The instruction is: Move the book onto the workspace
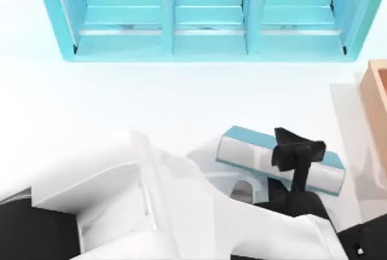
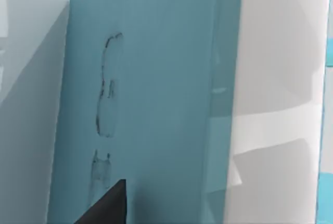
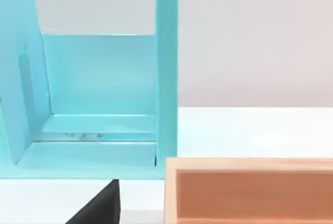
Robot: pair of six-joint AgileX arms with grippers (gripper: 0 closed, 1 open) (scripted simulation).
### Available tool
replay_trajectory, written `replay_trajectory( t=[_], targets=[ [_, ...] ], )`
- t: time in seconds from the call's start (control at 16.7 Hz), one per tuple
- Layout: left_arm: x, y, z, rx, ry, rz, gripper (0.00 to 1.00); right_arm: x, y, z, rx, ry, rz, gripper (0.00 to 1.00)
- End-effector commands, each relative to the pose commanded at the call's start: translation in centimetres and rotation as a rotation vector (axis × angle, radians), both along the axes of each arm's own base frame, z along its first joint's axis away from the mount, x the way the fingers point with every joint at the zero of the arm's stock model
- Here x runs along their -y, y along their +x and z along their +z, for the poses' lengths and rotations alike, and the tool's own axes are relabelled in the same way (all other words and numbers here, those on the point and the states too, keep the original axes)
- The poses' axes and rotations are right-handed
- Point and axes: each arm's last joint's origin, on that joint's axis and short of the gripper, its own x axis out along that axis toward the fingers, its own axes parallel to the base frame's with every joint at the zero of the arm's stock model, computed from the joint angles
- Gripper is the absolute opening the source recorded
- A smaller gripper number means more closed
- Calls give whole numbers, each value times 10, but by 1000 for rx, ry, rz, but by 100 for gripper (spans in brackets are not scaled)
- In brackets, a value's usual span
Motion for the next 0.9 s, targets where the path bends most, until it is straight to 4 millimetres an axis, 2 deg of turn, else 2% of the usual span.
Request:
replay_trajectory(
  t=[0.42,0.66,0.9],
  targets=[
    [2,-6,-3,-3,3,-6,100,0,0,0,0,0,0,100],
    [7,-32,-14,-19,2,-19,100,0,0,0,0,0,0,100],
    [7,-69,-20,-40,17,-24,100,0,0,0,0,0,0,100]
  ],
)
